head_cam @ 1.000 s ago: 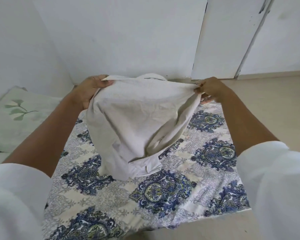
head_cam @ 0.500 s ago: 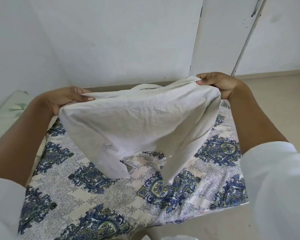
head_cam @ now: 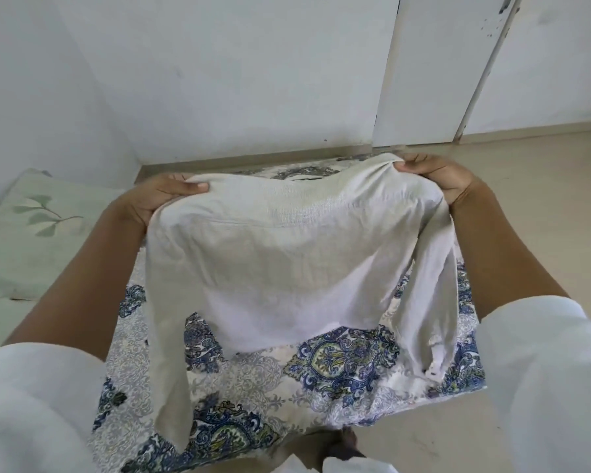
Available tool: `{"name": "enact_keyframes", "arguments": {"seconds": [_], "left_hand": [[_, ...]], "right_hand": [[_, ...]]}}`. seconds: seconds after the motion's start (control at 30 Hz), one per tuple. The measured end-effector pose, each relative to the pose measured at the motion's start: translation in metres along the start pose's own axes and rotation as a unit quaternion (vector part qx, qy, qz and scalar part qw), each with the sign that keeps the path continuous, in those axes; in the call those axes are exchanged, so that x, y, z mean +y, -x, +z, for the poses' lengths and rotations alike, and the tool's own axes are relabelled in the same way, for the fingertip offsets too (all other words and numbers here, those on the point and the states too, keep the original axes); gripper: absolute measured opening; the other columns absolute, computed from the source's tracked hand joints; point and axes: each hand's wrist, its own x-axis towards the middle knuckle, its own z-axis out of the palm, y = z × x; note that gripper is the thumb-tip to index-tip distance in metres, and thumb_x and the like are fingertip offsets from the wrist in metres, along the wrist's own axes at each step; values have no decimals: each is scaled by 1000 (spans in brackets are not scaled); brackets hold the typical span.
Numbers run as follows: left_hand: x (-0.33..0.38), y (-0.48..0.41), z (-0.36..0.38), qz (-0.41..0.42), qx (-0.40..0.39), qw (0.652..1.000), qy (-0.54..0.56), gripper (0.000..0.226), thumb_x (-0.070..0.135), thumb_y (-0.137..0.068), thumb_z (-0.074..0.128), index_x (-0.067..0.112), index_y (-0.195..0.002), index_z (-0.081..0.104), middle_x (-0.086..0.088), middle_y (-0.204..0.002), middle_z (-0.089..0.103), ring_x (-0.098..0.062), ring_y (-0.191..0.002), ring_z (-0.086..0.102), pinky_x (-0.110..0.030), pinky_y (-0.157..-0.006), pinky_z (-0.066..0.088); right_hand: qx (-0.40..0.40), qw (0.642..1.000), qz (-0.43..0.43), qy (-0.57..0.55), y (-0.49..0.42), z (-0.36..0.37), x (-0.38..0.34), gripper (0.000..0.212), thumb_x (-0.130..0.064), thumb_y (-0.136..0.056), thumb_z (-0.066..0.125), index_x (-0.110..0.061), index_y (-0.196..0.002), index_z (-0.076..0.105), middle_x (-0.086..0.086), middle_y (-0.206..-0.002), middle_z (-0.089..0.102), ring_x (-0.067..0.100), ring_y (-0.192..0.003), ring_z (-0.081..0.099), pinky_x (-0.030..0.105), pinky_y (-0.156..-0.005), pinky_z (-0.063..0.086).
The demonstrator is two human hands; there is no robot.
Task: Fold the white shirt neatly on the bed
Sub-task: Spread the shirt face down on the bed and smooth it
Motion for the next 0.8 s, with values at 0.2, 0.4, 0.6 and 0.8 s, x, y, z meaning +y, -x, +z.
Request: {"name": "enact_keyframes", "arguments": {"seconds": [0.2,0.4,0.6,0.8], "left_hand": [[-30,-29,9,-92,-3,995,-29,17,7,-86,56,11,-96,70,-11,-104,68,-16,-69,71,-27,-59,58],[-28,-35,-10,-84,-101,991,26,47,24,-64,80,7,-107,70,-16,-94,72,-25,-75,71,-35,-63,59],[-29,-99,12,-42,82,996,-12,9,8,-80,62,12,-75,69,3,-54,65,-5,-41,57,-14,-38,45],[-55,-169,-17,-16,230,938,-260,6,7,-87,62,5,-81,65,8,-44,49,-11,-45,38,-22,-46,31]], "right_hand": [[56,987,143,47,-43,-33,37,80,-24,-35,95,-5,-105,61,8,-93,71,20,-84,68,31,-74,59],[-80,991,108,27,-51,-64,20,56,-28,-32,95,-11,-81,77,5,-80,75,16,-69,72,25,-61,58],[-23,987,138,76,-130,-87,30,25,-12,-61,79,-9,-84,70,3,-75,74,12,-65,70,24,-62,58],[197,967,86,136,-199,-113,56,24,9,-85,56,-13,-77,59,-11,-49,65,0,-45,60,13,-50,52]]}}
